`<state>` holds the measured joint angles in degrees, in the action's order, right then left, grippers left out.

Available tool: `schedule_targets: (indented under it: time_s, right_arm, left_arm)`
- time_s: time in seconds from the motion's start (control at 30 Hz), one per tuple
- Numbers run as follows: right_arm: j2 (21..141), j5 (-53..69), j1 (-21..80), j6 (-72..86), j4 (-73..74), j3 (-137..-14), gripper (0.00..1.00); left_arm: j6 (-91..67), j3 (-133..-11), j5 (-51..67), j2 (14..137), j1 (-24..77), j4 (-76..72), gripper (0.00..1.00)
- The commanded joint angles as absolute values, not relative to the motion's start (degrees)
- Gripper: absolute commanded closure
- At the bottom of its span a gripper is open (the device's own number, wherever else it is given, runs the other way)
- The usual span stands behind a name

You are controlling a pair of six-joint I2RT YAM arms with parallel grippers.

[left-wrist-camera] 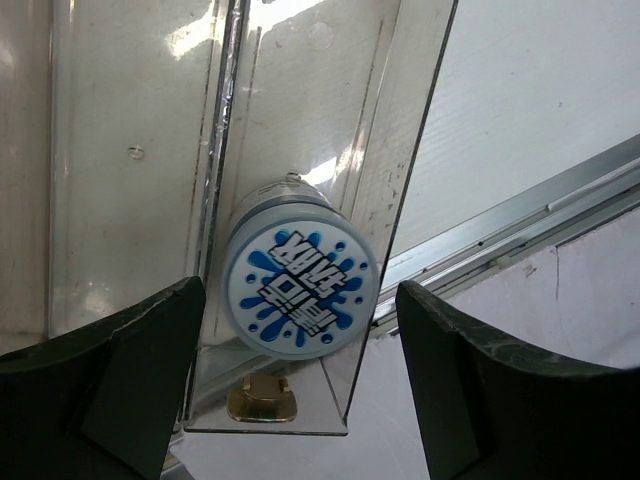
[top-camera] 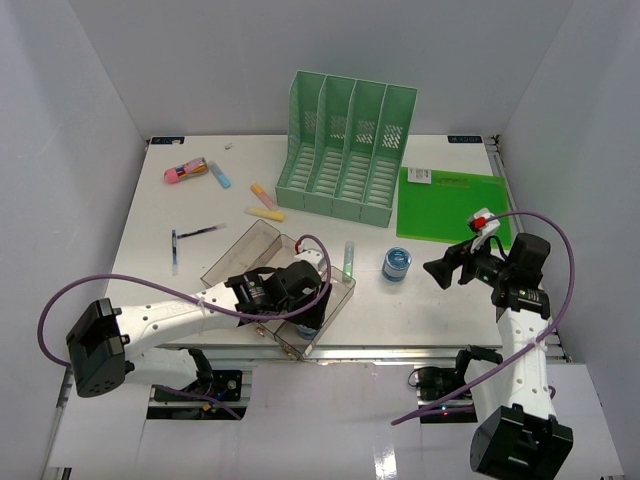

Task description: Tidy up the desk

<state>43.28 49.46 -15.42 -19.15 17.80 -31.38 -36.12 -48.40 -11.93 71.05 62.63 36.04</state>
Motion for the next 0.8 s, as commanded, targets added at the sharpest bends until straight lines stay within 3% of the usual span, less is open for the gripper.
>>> schedule_targets:
  time_s: [0.0, 0.13, 0.4, 0.77]
  right_arm:
    - [46.69, 54.51, -14.03, -23.35, 20.94, -34.97, 0.1]
    - [50.84, 47.58, -8.59, -24.14, 24.17, -38.1, 0.1]
    - [62.04, 22.48, 10.86, -16.49, 22.88, -45.87, 0.1]
    - [72.31, 12.95, 19.18, -14.08, 20.77, -47.94, 0.1]
  left_arm:
    - [-34.91, -51.04, -10.22, 69.44, 62.49, 34.01, 0.07]
    - [-33.99, -51.78, -9.3, 68.26, 62.49, 33.74, 0.04]
    - [-28.33, -53.58, -11.05, 59.48, 62.49, 30.52, 0.03]
    - [-25.14, -44.96, -16.26, 41.21, 62.49, 25.71, 0.02]
